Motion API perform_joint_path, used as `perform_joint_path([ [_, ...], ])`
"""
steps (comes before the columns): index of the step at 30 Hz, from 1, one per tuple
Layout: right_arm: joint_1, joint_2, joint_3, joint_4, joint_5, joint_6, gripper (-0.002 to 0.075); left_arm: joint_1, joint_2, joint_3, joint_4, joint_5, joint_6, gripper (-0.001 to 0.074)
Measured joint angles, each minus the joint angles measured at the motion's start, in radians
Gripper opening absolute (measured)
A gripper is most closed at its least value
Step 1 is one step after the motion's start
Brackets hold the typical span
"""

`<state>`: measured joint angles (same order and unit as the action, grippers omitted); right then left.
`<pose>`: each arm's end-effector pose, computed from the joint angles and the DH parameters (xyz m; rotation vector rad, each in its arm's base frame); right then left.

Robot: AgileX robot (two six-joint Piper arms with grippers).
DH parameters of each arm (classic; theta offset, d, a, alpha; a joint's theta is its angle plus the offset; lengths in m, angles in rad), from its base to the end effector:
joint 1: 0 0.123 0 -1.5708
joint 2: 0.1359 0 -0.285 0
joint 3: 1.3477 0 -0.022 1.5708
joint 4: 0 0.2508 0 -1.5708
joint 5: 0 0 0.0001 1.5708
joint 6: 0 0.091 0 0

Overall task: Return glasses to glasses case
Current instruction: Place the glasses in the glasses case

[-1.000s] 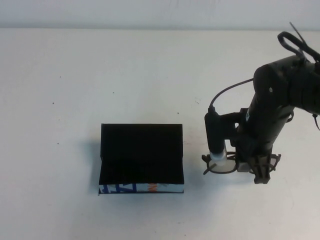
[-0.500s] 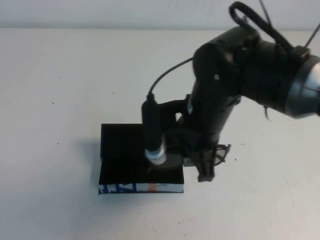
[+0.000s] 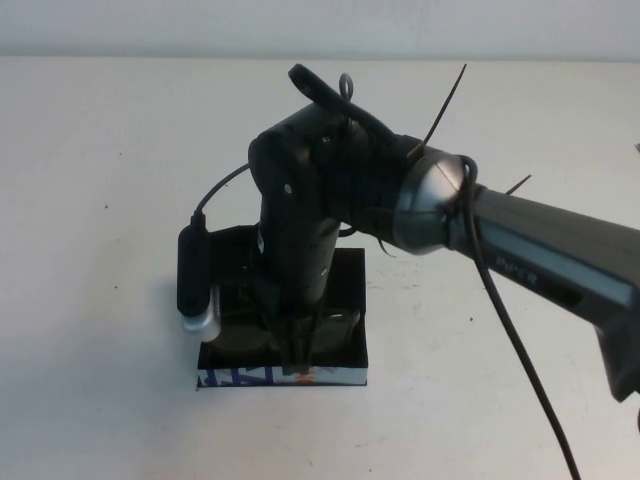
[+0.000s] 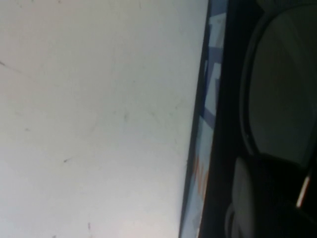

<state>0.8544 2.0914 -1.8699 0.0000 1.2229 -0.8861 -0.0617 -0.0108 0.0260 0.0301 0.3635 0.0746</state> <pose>0.2920 0.3353 0.2480 -2.2384 1.8875 -0.0050 0.0529 -0.0023 0.1723 0.1456 1.8566 0.0384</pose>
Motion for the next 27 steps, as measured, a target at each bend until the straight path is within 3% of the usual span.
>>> perform_joint_path([
  [27,-0.022,0.098,-0.038,0.016,0.0,0.004,0.0068,0.0,0.0,0.0,0.0,0.0,0.0,-0.0001],
])
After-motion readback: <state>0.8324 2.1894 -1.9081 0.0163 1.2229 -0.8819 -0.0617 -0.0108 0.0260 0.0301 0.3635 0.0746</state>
